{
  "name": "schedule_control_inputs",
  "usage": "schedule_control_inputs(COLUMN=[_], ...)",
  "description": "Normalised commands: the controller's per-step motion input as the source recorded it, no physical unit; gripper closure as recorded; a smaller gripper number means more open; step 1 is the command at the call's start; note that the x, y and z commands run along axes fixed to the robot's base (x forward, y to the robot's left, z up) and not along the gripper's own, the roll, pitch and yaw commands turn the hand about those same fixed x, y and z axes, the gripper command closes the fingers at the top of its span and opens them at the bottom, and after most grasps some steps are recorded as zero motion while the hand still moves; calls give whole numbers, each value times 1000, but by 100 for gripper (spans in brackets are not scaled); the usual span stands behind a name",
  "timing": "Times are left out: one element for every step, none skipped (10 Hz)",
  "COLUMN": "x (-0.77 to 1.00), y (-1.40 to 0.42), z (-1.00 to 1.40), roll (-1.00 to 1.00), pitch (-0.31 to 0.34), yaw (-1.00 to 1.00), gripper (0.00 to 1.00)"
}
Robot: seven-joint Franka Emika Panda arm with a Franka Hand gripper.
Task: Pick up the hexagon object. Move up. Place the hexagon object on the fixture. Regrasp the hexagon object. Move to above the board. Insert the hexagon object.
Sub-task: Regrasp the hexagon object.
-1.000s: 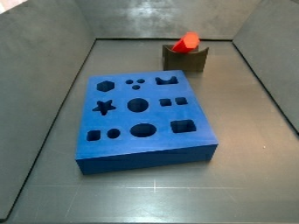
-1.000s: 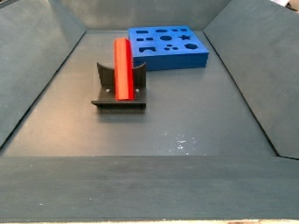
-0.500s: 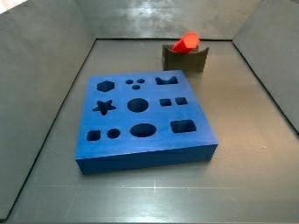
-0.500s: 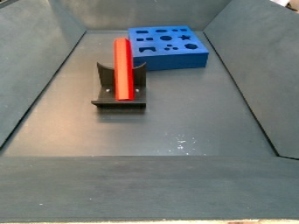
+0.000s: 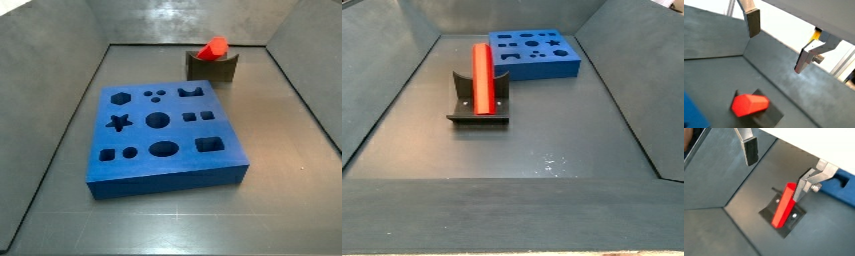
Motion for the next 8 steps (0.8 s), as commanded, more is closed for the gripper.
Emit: schedule_control_inputs(x=[99,97,96,97,101,97,83,80], y=[-47,-47,-48,-48,-53,-39,-38,-43], z=[-7,-4,-8,-11,-8,-1,-3,-5], roll=[1000,1000,860,672,426,294,206,187], pitch=[170,183,184,163,129,97,47,24], yaw=[119,145,187,202,220,224,222,217], gripper=[0,0,0,0,0,0,0,0])
